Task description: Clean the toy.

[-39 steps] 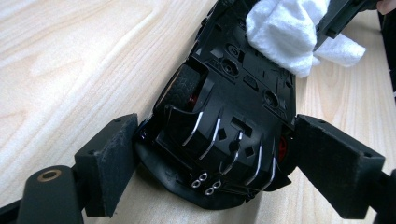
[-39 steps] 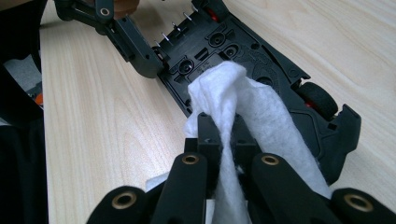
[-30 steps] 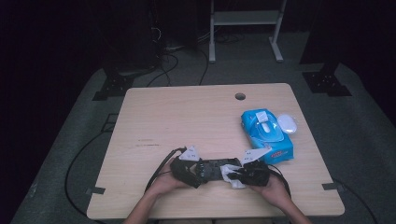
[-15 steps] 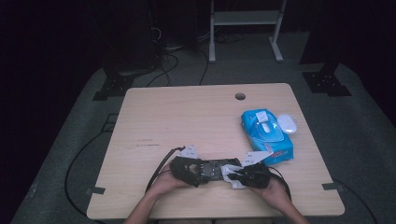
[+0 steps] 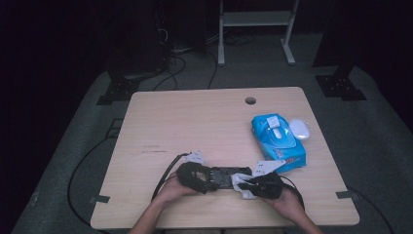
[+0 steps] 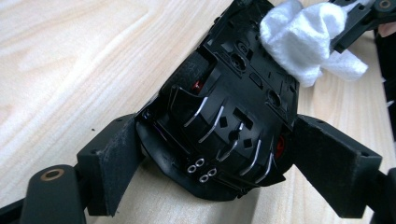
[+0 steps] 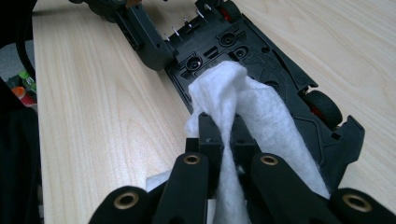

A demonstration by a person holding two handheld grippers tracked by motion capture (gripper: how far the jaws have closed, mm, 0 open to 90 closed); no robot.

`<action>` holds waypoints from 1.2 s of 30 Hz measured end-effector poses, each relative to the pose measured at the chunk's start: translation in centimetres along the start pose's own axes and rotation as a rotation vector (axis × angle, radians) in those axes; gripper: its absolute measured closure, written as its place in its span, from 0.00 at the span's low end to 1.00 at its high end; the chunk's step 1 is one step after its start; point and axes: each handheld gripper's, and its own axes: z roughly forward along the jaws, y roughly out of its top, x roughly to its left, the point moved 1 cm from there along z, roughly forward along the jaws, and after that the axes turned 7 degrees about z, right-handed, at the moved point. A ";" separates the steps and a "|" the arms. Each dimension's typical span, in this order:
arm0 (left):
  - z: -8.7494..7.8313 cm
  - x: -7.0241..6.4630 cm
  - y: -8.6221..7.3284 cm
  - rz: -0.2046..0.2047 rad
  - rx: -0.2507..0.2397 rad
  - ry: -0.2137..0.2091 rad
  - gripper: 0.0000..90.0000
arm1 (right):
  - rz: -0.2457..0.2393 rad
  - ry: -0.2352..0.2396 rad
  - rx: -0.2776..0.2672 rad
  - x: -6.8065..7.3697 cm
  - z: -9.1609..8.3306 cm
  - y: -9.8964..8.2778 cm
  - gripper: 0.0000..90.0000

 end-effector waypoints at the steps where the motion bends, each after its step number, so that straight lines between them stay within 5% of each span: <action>1: 0.0 -0.2 0.1 0.018 0.003 0.015 0.19 | -0.007 -0.002 0.000 0.1 0.0 0.0 0.97; 3: -0.1 -0.6 0.2 0.057 0.003 0.035 0.19 | -0.034 -0.017 0.004 0.4 0.0 -0.1 0.97; 14: -0.3 -1.0 0.2 0.093 0.002 0.041 0.19 | -0.070 -0.065 0.007 1.1 -0.2 -0.3 0.97; 28: -0.8 -1.0 0.0 0.074 -0.040 -0.001 0.22 | -0.098 -0.094 -0.002 1.8 -0.3 -0.8 0.97; 31: -1.1 -0.5 0.0 0.035 -0.087 -0.021 0.31 | -0.106 -0.096 -0.002 2.0 -0.4 -1.0 0.97; 36: -0.4 -0.3 -0.1 0.007 -0.066 -0.049 0.28 | -0.116 -0.089 0.034 2.1 -0.2 -1.4 0.97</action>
